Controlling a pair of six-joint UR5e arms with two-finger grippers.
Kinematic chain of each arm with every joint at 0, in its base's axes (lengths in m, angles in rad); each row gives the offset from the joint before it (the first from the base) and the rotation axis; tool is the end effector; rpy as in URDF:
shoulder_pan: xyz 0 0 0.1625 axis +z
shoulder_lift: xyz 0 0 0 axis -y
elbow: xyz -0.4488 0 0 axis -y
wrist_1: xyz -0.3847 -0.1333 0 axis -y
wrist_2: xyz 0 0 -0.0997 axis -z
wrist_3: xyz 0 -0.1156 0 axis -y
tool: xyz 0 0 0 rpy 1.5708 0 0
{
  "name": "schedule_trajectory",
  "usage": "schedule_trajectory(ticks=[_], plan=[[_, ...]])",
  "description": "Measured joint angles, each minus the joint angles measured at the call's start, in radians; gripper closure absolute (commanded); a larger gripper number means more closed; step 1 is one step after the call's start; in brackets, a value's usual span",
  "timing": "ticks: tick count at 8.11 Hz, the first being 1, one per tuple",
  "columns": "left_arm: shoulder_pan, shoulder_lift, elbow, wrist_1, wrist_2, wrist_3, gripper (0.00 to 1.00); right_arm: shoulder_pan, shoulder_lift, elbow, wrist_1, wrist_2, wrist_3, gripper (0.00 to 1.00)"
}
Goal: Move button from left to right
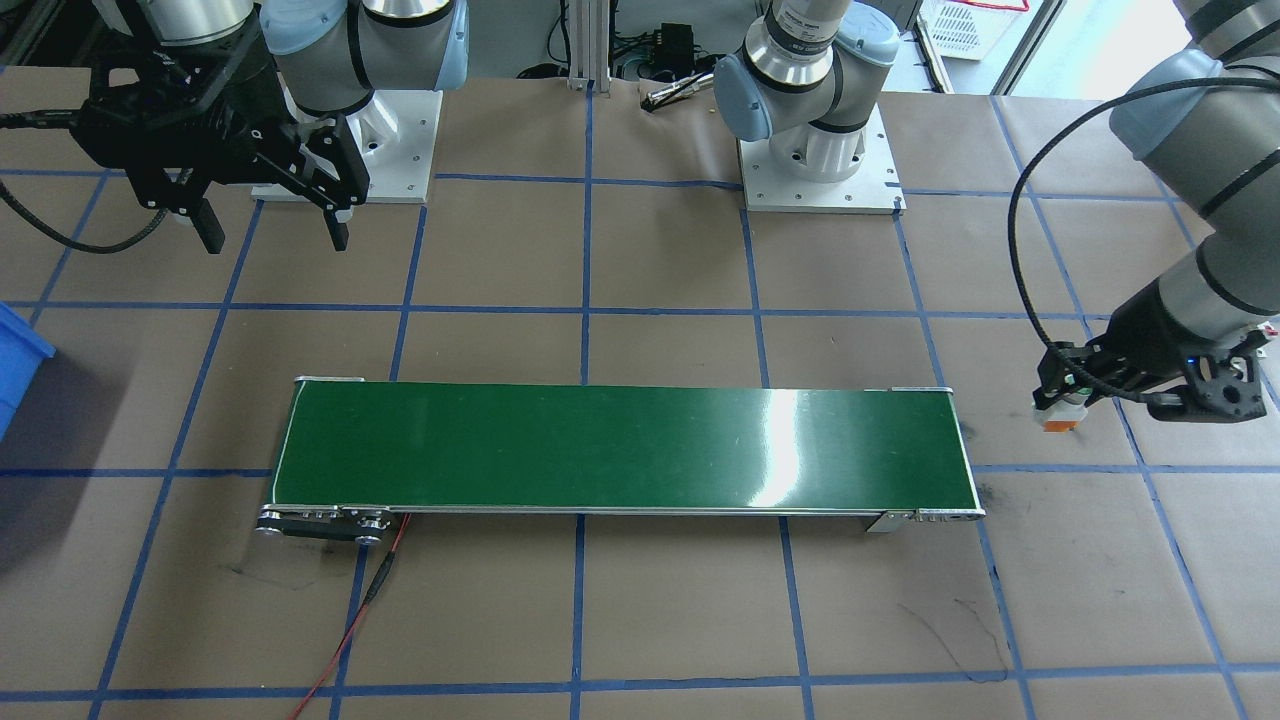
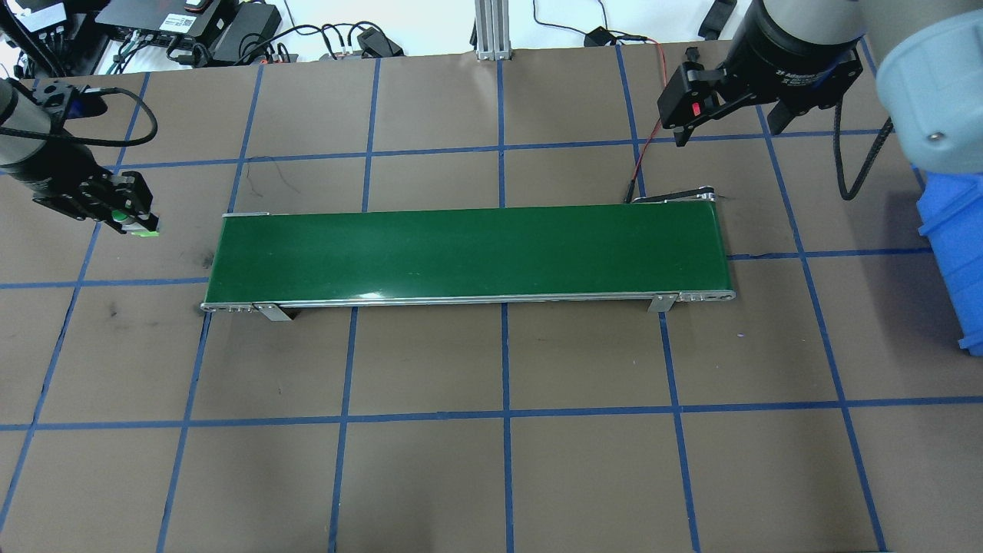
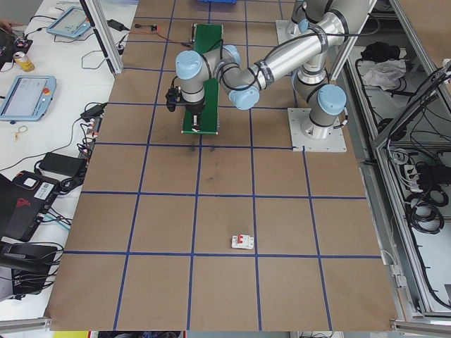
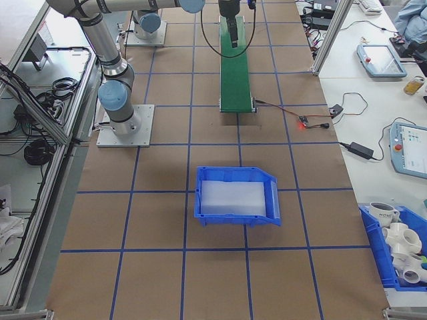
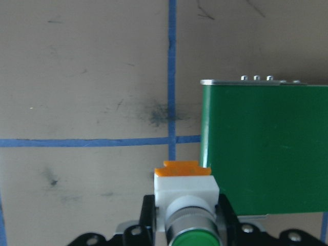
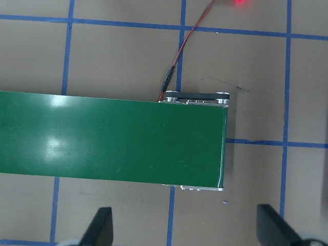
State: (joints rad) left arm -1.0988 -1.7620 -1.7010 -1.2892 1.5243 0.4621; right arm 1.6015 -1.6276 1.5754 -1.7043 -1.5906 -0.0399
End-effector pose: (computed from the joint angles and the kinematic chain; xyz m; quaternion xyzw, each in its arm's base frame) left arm 0.1244 -0.5487 0.3622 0.0054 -0.9995 -0.0073 0.0297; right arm 0.1456 -0.4738 0.5355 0.0342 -0.9951 0.0927 0.0103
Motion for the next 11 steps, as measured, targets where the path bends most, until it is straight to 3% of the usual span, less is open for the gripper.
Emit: schedule_trajectory(ticks=[6,7,8,9,11], plan=[[-0.101,-0.090,-0.032,0.014,-0.040,-0.078,1.00,0.000,0.000,0.000,0.000,0.000,-0.001,0.00],[-0.109,-0.103,-0.032,0.014,-0.043,-0.086,0.85,0.000,0.000,0.000,0.000,0.000,-0.001,0.00],[-0.112,-0.114,-0.033,0.014,-0.043,-0.090,0.48,0.000,0.000,0.000,0.000,0.000,-0.001,0.00],[-0.114,-0.120,-0.033,0.014,-0.041,-0.093,0.00,0.000,0.000,0.000,0.000,0.000,-0.002,0.00],[-0.116,-0.119,-0.035,0.010,-0.035,-0.124,0.00,0.000,0.000,0.000,0.000,0.000,-0.002,0.00]])
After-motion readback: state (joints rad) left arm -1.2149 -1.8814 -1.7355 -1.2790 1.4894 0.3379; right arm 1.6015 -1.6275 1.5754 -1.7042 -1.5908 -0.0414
